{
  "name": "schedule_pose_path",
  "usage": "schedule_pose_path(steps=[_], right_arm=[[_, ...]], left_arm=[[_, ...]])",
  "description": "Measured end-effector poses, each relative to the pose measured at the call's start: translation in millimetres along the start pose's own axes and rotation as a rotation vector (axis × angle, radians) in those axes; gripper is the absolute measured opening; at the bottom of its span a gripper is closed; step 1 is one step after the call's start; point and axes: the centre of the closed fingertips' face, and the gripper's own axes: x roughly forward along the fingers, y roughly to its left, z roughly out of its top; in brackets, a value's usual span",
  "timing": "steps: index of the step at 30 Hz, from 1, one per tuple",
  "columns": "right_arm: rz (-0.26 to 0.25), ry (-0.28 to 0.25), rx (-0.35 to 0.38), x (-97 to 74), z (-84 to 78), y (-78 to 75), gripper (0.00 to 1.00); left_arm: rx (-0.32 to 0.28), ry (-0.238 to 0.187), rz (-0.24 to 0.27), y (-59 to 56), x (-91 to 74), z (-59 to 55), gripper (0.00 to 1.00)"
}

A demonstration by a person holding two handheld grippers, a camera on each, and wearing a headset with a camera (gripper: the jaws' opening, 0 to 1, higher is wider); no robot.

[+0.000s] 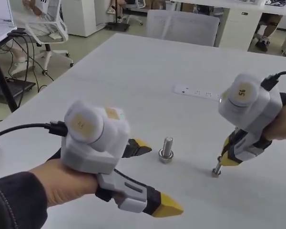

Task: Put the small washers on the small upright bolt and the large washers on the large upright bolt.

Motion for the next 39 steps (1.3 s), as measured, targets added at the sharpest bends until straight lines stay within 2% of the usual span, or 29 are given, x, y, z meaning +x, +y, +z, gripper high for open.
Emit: schedule_pose_path(steps=[23,39], right_arm=[[0.023,-0.002,0.027,27.8,-5.2,7.6,0.13],[0.028,-0.013,0.041,35.0,-4.1,6.9,0.13]], left_arm=[[-0.009,0.007,0.0,1.2,1.4,-4.0,0.83],[-0.016,0.014,-0.004,2.1,1.6,-7.9,0.82]])
